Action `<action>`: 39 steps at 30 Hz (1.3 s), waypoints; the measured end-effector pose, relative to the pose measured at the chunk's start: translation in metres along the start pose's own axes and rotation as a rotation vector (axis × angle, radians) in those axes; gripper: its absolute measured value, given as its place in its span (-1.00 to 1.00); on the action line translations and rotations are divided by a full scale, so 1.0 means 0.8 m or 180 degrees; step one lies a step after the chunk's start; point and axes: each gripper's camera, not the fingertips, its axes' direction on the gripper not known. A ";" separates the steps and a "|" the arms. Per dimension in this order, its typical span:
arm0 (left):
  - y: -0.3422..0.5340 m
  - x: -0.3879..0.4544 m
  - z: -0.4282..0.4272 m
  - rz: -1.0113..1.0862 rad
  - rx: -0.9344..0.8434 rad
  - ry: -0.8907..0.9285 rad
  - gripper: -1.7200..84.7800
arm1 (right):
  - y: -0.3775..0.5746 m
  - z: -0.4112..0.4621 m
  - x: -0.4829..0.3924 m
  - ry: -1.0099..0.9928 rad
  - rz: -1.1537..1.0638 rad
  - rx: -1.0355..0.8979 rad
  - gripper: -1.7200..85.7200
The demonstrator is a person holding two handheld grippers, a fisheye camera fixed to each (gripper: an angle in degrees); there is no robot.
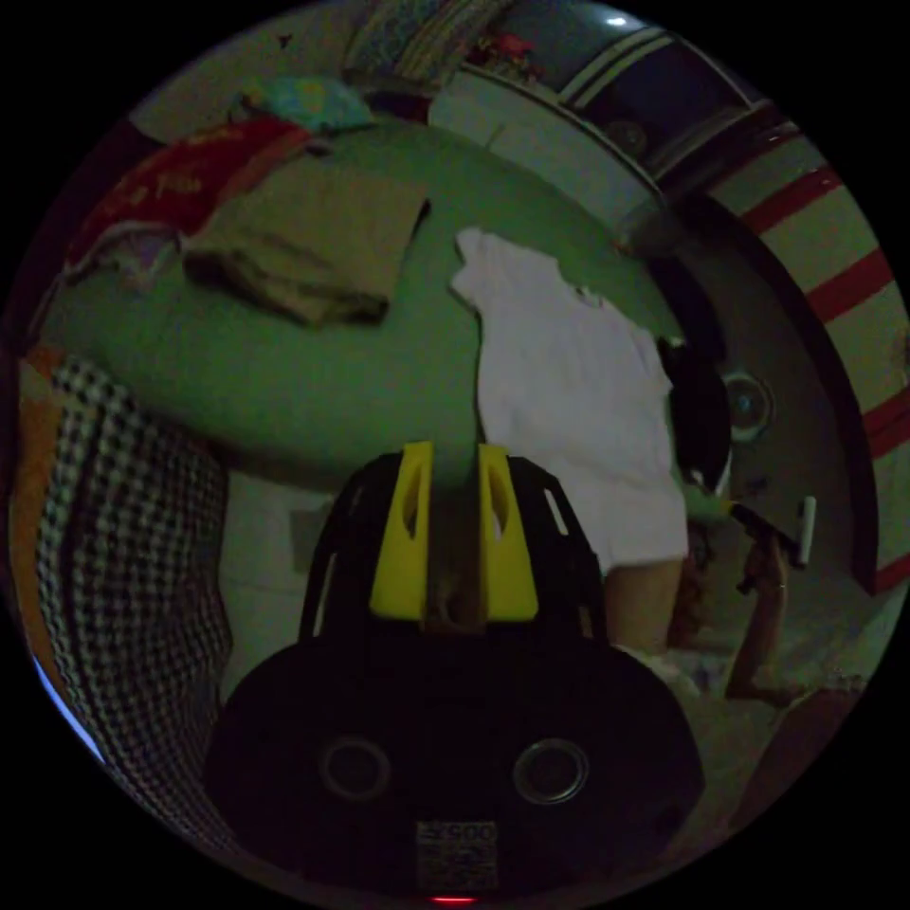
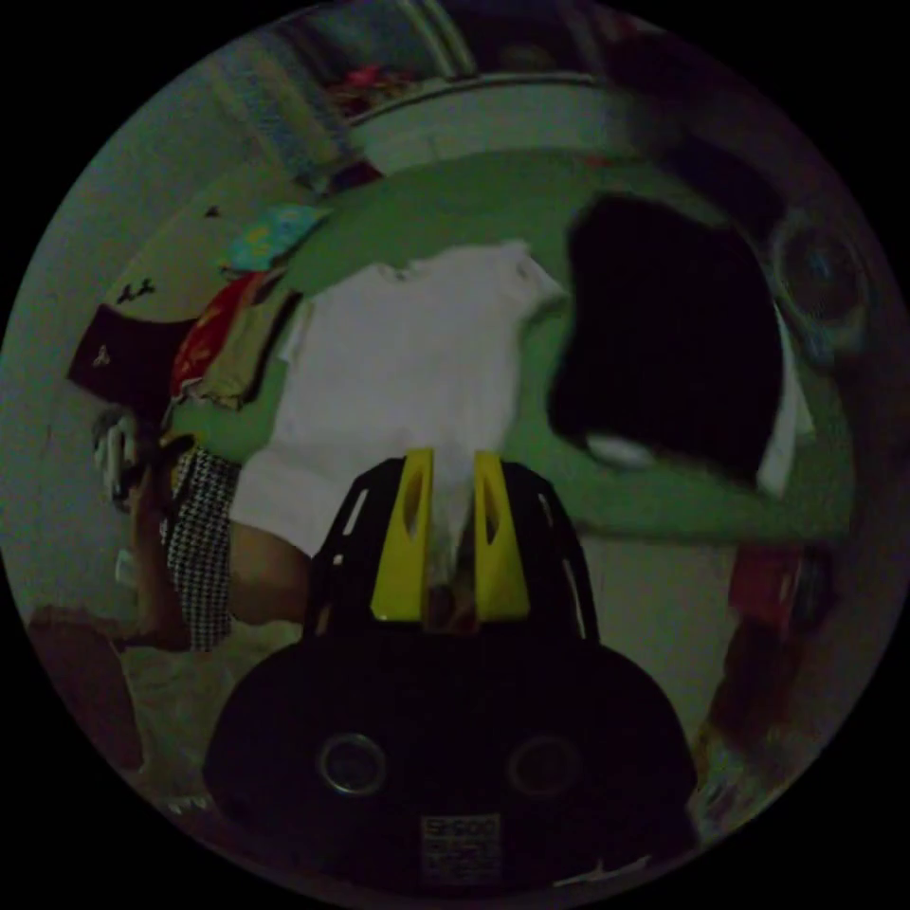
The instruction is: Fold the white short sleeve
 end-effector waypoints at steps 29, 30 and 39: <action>-0.199 -0.029 0.208 -0.0467 -0.0261 -0.0166 -0.83 | -0.634 0.438 -0.440 -0.0338 -0.1251 -0.1349 -0.93; -0.201 -0.028 0.210 -0.0458 -0.0243 -0.0085 -0.86 | -0.637 0.436 -0.443 -0.0355 -0.1258 -0.1320 -0.96; -0.204 -0.001 0.196 0.0194 0.0308 0.0650 -0.90 | -0.651 0.349 -0.440 -0.0254 -0.1484 -0.0726 -1.00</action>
